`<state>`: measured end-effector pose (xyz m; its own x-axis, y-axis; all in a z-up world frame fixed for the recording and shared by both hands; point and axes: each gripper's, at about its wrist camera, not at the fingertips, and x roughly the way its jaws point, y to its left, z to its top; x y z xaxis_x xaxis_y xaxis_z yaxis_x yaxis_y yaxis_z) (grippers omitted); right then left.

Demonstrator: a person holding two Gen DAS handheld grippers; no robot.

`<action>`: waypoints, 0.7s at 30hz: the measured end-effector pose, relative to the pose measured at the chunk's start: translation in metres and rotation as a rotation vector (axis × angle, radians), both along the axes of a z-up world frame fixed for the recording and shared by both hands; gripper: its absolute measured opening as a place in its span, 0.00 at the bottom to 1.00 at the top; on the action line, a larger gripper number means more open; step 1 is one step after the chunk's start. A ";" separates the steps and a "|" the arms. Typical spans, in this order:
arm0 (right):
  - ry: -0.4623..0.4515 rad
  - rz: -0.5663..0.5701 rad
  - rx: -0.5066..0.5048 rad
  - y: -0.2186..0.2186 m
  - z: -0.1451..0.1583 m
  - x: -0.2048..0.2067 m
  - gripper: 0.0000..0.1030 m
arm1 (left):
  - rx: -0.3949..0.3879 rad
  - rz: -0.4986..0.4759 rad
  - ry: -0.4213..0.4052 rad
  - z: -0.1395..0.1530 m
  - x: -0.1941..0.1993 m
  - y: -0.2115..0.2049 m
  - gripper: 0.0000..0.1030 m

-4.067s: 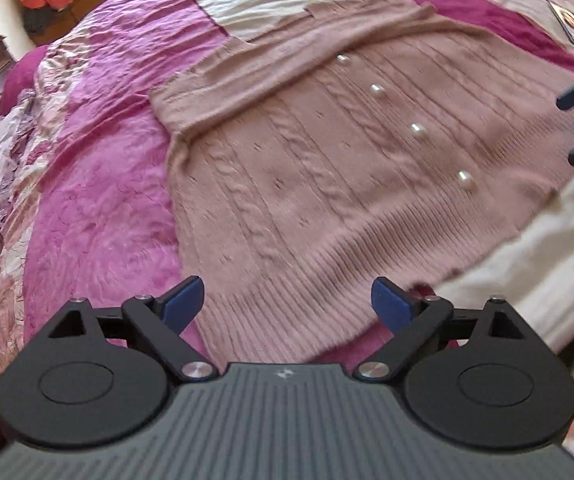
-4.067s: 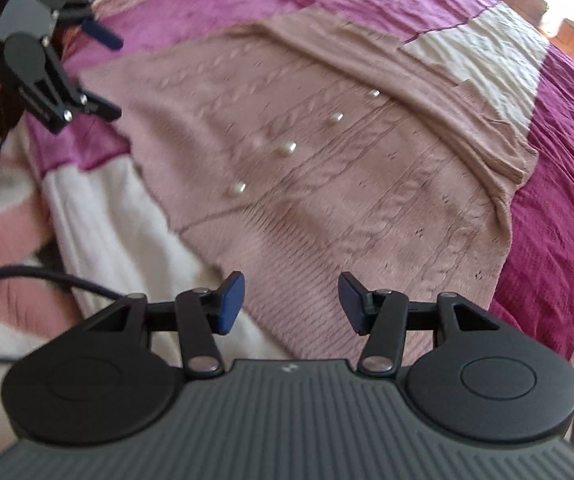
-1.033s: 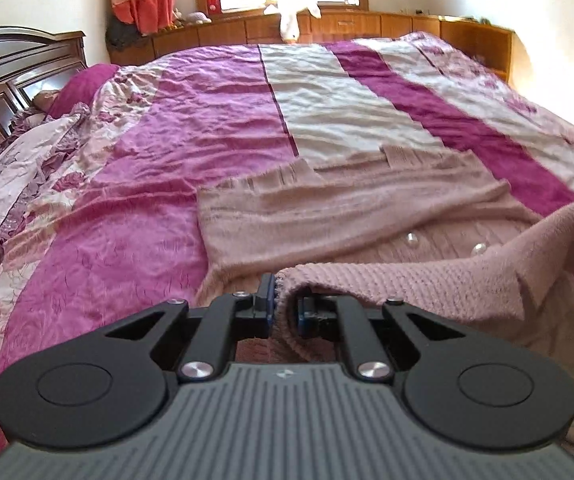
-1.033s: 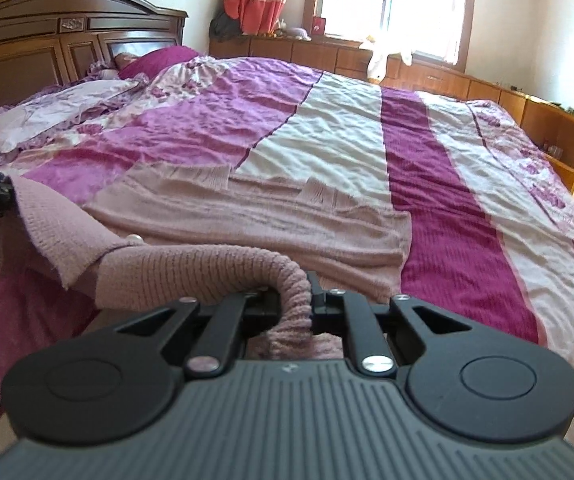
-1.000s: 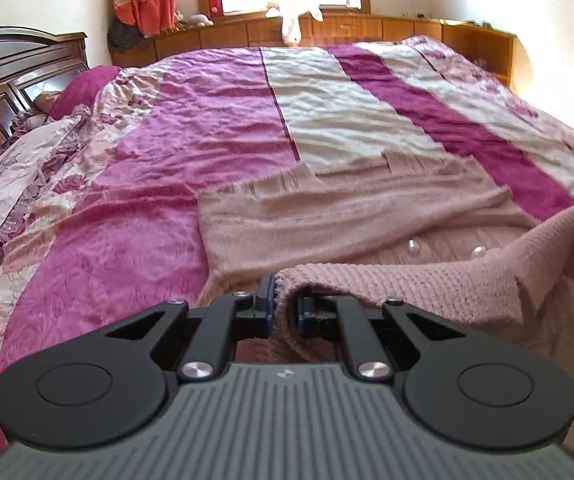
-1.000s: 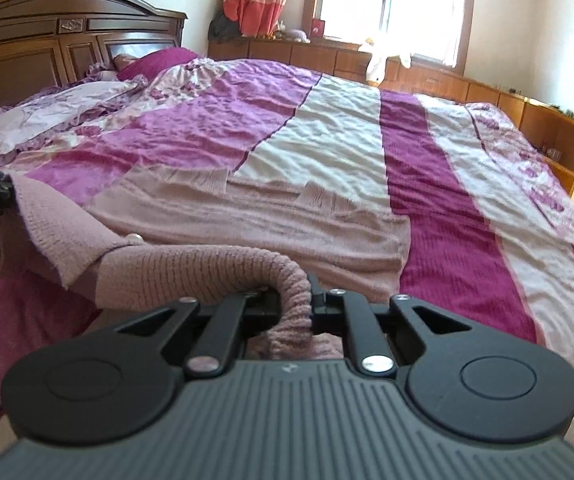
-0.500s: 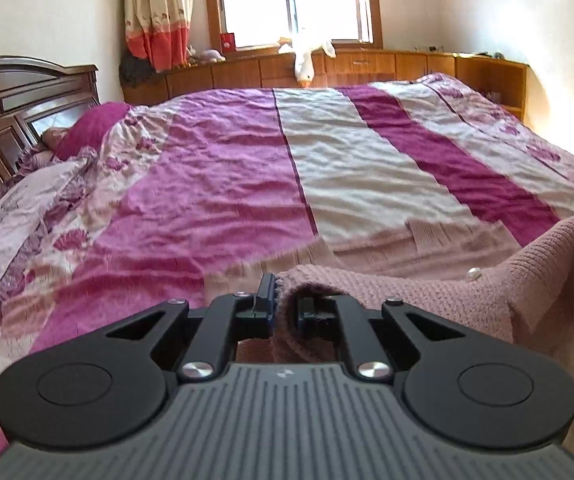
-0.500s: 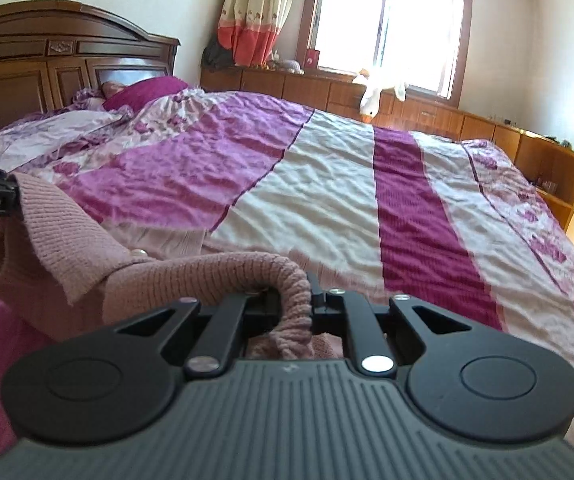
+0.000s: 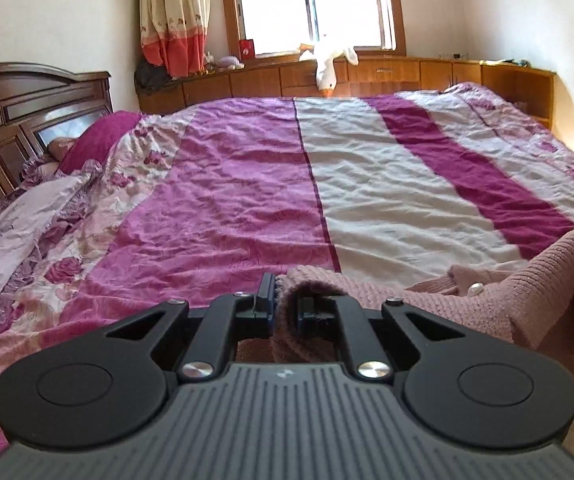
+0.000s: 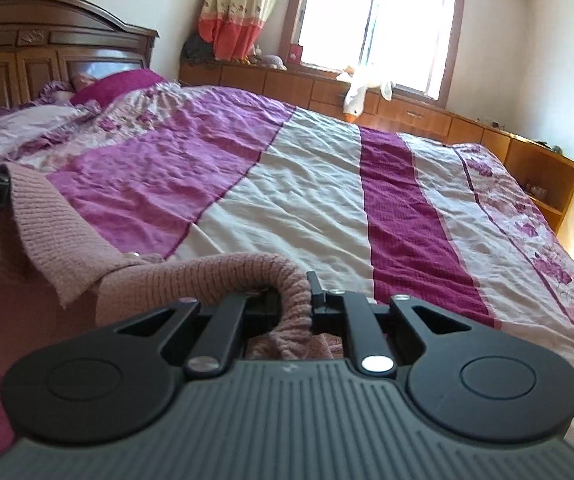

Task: Fold small clothes
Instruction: 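Lift the hem with both grippers and fold it toward the collar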

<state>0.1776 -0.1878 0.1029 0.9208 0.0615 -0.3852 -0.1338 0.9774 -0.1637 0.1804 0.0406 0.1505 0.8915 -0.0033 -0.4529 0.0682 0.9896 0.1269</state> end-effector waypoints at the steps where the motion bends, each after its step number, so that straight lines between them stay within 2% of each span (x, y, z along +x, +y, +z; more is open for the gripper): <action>1: 0.010 -0.004 0.001 0.001 -0.005 0.006 0.12 | 0.000 0.003 0.010 -0.006 0.008 -0.001 0.10; 11: 0.097 -0.035 -0.020 0.008 -0.053 0.051 0.12 | 0.040 0.037 0.128 -0.075 0.072 0.003 0.10; 20: 0.181 -0.022 -0.003 0.003 -0.087 0.071 0.15 | 0.064 0.049 0.210 -0.119 0.103 0.009 0.12; 21: 0.180 -0.021 0.006 0.001 -0.088 0.071 0.15 | 0.067 0.045 0.207 -0.120 0.102 0.010 0.15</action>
<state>0.2484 -0.1866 0.0154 0.8380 0.0456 -0.5438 -0.1396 0.9813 -0.1327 0.2826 0.0503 0.0305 0.7779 0.0701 -0.6245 0.0560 0.9821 0.1801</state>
